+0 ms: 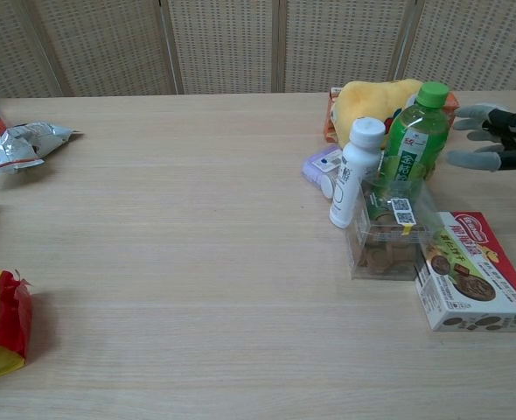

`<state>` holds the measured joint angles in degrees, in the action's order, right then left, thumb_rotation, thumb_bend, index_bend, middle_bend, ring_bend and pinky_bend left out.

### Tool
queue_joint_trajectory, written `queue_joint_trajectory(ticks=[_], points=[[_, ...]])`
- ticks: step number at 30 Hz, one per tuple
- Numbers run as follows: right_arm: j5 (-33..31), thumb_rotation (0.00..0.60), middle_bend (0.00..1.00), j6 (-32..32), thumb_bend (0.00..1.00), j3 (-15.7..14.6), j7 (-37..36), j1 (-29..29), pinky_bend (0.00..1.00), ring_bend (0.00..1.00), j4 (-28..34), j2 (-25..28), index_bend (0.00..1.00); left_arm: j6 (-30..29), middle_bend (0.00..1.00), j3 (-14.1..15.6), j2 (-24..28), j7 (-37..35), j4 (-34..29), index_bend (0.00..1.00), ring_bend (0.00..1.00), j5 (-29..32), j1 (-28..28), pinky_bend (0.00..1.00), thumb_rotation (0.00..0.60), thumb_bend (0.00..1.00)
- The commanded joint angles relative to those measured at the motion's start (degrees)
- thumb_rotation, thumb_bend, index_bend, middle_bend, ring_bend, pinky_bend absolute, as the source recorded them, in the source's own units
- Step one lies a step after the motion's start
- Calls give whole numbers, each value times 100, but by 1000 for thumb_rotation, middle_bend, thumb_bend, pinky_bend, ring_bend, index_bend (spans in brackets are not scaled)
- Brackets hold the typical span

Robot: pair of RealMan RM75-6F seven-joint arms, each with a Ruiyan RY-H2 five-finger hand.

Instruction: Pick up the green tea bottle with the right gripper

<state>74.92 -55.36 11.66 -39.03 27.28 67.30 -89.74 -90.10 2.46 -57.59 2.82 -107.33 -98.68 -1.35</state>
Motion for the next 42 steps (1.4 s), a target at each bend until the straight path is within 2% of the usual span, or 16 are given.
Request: queue_joint_trajectory(ticks=[1,20,33,42], points=[[-18,424,0,32,67,12,54,33,0,0,-11,-28,0,-16,94,2,-7,-28,25,163,0,11,10,0,600,226],[-224,423,0,328,74,172,473,317,0,0,130,-162,0,-125,87,15,-15,-178,174,161,0,27,68,0,600,222],[-221,486,0,374,98,159,504,356,3,0,261,-177,0,-155,86,22,3,-198,178,161,0,18,88,0,600,223],[-305,593,13,469,94,269,614,495,140,0,352,-213,0,-227,85,33,11,-252,225,161,0,40,143,0,600,223]])
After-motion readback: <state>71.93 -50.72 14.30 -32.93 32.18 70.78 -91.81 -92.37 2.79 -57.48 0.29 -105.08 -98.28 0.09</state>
